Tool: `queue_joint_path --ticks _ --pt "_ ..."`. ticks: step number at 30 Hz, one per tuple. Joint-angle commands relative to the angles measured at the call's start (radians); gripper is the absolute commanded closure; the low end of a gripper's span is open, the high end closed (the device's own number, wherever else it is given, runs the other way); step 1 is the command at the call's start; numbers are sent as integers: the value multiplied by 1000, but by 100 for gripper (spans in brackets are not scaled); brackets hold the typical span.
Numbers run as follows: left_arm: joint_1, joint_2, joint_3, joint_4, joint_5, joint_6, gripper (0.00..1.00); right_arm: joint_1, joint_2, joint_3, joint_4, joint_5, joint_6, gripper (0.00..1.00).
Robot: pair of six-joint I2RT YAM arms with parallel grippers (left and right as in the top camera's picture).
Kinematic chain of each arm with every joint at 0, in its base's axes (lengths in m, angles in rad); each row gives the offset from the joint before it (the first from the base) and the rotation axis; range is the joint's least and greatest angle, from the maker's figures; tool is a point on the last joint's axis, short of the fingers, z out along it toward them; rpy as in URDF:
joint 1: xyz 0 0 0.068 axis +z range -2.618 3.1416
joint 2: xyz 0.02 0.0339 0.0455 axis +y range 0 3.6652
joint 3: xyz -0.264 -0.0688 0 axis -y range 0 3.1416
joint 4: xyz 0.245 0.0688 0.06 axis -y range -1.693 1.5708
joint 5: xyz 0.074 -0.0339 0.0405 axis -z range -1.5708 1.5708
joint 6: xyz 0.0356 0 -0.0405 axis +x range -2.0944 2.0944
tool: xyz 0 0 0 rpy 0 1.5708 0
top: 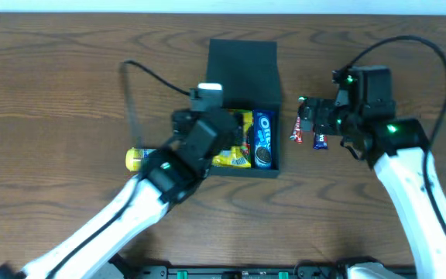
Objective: Pack container
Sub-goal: 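Drop the yellow Hacks bag into the box with the left gripper, then grasp the yellow candy tube with the left gripper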
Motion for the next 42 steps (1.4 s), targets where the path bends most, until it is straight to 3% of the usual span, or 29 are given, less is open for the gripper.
queue_joint_path --ticks 1,4,9,13,16,17,24,28,37,39,42 --pt "49 -94 20 -95 -156 89 10 -5 69 1 18 -61 -41 1" --pt "128 -142 20 -279 -158 56 9 -4 96 1 33 -90 -43 1" --pt "286 -139 -12 -593 -32 -352 2 -5 97 2 43 -94 -43 1" --pt "344 -139 -131 -588 76 -701 5 -4 97 2 43 -115 -43 1" --pt "351 -139 -253 -492 142 -935 5 -5 97 2 28 -118 -43 1" --pt "351 -139 -278 -463 155 -961 5 -5 97 2 24 -118 -44 1" --pt "354 -105 -403 -220 161 -1001 5 -4 97 2 11 -118 -43 1" --pt "356 5 -411 -108 186 -1001 5 -5 97 1 -15 -117 -47 1" --pt "461 125 -410 -13 307 -995 4 -4 97 1 -42 -117 -53 1" --pt "498 125 -410 -12 319 -988 0 -4 97 1 -43 -117 -53 1" --pt "526 125 -410 -3 359 -925 27 -4 97 1 -43 -117 -52 1"
